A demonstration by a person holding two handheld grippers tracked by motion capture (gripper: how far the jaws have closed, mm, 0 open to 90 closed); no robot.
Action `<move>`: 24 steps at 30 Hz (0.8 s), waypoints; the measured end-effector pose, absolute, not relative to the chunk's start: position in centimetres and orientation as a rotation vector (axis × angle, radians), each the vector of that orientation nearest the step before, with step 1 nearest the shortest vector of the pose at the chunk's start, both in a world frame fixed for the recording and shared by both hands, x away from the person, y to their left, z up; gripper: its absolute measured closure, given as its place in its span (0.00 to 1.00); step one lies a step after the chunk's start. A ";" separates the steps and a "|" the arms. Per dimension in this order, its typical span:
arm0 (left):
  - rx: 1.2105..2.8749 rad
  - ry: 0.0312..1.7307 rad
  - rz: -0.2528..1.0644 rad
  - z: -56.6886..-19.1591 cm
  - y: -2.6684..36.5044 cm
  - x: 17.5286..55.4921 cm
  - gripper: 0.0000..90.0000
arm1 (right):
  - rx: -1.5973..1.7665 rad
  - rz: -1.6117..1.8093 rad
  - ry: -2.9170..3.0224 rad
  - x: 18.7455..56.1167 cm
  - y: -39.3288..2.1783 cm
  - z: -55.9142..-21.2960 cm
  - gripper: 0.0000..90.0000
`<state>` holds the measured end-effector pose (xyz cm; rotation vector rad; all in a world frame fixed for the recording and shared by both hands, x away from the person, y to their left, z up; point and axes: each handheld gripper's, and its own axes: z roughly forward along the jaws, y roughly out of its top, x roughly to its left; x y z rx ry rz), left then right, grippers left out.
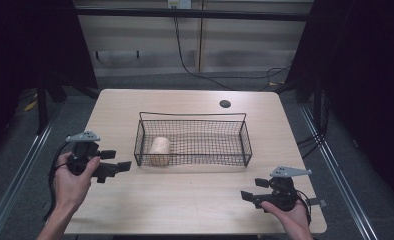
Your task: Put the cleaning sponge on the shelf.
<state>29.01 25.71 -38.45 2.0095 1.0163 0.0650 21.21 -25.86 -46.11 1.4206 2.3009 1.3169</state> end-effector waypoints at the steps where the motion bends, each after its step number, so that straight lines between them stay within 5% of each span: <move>1: 2.009 1.023 0.052 -38.8 25.9 28.7 0.21 | 1.422 1.312 2.301 21.2 -25.8 -46.1 0.21; 24: 1.971 1.127 0.016 -44.8 28.6 24.7 0.19 | 1.455 1.219 2.272 21.5 -25.6 -46.7 0.21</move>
